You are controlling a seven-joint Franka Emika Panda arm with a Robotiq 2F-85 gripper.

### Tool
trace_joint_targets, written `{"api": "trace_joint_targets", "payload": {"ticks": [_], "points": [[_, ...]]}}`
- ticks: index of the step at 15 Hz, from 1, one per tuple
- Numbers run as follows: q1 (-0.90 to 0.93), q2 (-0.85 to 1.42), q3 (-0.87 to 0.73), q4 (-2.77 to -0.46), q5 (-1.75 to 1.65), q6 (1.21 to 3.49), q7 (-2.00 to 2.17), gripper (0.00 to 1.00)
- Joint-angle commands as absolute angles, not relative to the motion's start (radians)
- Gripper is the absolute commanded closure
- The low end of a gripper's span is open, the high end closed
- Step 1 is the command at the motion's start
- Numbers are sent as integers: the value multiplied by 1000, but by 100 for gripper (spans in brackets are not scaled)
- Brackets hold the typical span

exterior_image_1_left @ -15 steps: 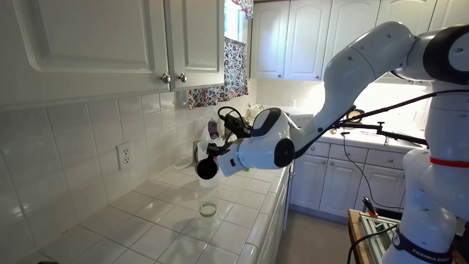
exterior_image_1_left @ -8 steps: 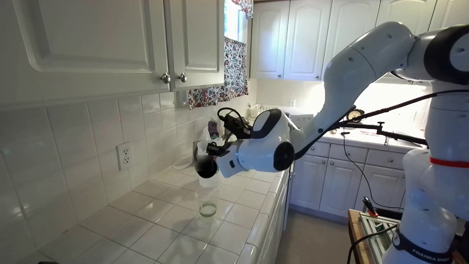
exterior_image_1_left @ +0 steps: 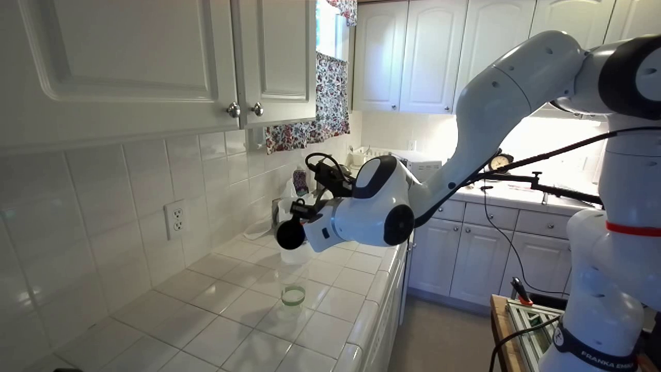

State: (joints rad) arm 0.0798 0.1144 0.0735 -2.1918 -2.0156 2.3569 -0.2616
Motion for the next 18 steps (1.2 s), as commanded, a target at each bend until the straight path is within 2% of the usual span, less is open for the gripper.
{"api": "trace_joint_targets", "payload": {"ticks": [1, 18], "points": [[87, 111, 81, -2207, -2041, 2326, -273, 94], [109, 112, 103, -2244, -2044, 2260, -307, 94]]}}
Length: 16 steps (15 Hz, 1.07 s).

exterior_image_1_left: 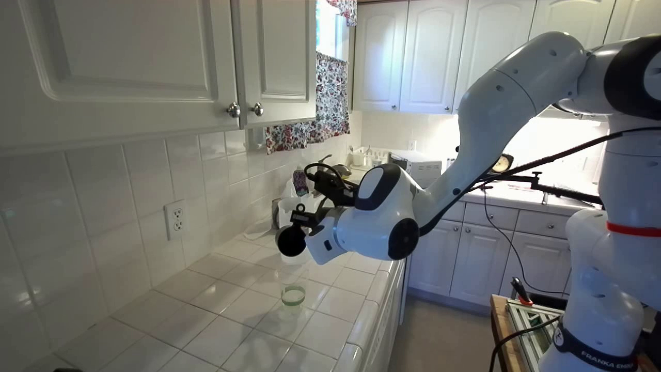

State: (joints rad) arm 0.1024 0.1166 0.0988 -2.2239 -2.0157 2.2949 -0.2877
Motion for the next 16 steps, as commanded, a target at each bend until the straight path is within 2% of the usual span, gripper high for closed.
{"api": "trace_joint_targets", "payload": {"ticks": [1, 16], "points": [[111, 115, 104, -2243, -2043, 2255, -311, 94], [127, 168, 119, -2230, -2038, 2180, -347, 94]]}}
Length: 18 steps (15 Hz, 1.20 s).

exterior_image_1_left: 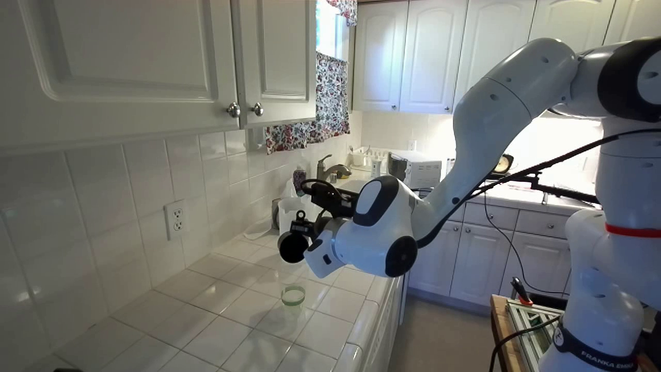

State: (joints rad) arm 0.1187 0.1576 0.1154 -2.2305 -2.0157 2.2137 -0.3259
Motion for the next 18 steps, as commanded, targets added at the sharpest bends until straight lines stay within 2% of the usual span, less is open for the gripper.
{"api": "trace_joint_targets", "payload": {"ticks": [1, 18], "points": [[128, 170, 120, -2230, -2039, 2172, -349, 94], [147, 186, 127, -2234, -2082, 2097, -363, 94]]}}
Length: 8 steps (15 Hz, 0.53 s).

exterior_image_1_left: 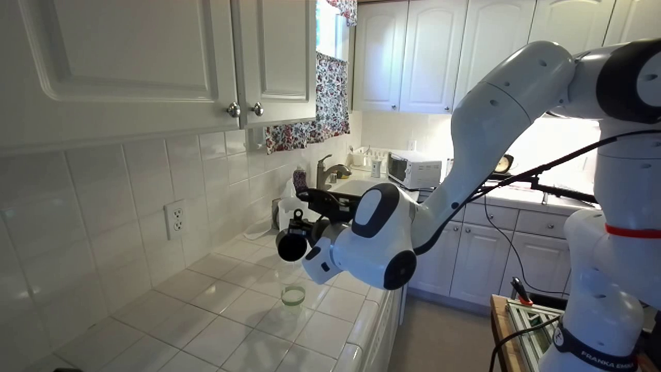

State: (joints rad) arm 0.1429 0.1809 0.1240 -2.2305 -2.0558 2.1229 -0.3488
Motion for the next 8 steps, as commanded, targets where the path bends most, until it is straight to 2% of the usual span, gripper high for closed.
{"api": "trace_joint_targets", "payload": {"ticks": [1, 8], "points": [[147, 185, 127, -2235, -2083, 2095, -364, 94], [148, 183, 127, -2238, -2087, 2086, -364, 94]]}}
